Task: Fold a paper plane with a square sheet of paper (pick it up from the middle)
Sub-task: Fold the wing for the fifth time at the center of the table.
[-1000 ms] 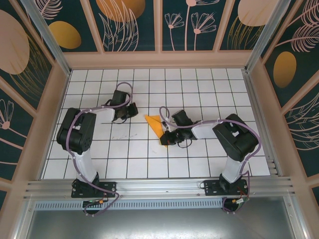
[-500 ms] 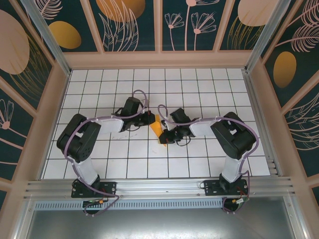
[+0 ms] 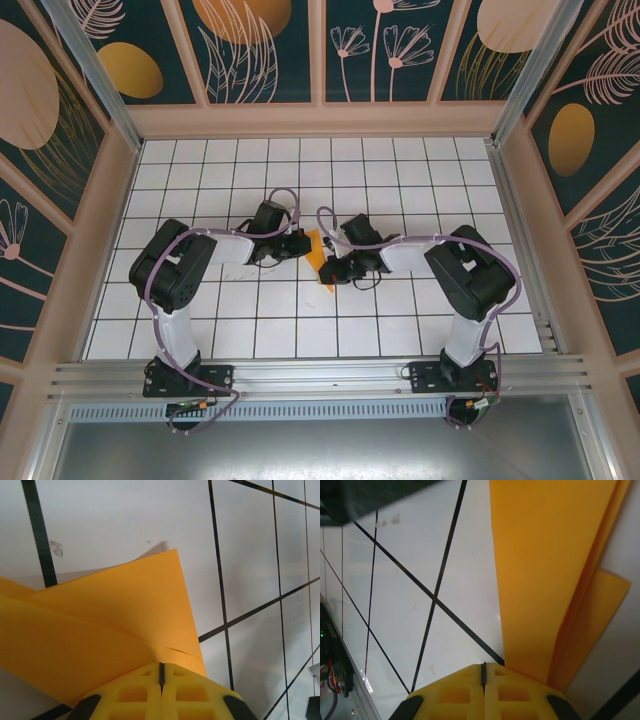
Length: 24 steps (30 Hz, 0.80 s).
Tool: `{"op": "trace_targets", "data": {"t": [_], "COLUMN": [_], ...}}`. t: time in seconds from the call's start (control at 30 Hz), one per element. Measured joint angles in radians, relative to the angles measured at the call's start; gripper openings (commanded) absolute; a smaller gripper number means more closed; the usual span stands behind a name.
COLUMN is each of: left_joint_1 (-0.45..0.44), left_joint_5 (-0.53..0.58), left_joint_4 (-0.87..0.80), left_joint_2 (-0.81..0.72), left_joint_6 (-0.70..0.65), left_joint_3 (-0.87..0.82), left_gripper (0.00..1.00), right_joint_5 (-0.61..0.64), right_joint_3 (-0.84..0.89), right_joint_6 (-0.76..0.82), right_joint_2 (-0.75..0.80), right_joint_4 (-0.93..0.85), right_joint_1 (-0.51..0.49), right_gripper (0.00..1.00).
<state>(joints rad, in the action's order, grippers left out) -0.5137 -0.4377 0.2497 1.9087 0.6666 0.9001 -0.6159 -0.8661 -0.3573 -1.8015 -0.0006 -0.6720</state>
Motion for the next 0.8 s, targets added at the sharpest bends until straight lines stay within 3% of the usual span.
{"op": "trace_targets", "data": {"t": [0.4, 0.8], "left_joint_1": [-0.006, -0.011], "left_joint_5": [0.034, 0.061], "left_joint_4": [-0.027, -0.05], "left_joint_2": [0.008, 0.016], "left_joint_6": [0.0, 0.043], "left_joint_3": [0.022, 0.037], "left_gripper": [0.0, 0.0], "right_joint_5": [0.03, 0.013], "right_joint_3": [-0.066, 0.063], "right_joint_6": [-0.023, 0.004], "right_joint_2": [-0.037, 0.026], "right_joint_4": [0.023, 0.023], "right_joint_1": [0.004, 0.003], "right_gripper": [0.05, 0.05]}}
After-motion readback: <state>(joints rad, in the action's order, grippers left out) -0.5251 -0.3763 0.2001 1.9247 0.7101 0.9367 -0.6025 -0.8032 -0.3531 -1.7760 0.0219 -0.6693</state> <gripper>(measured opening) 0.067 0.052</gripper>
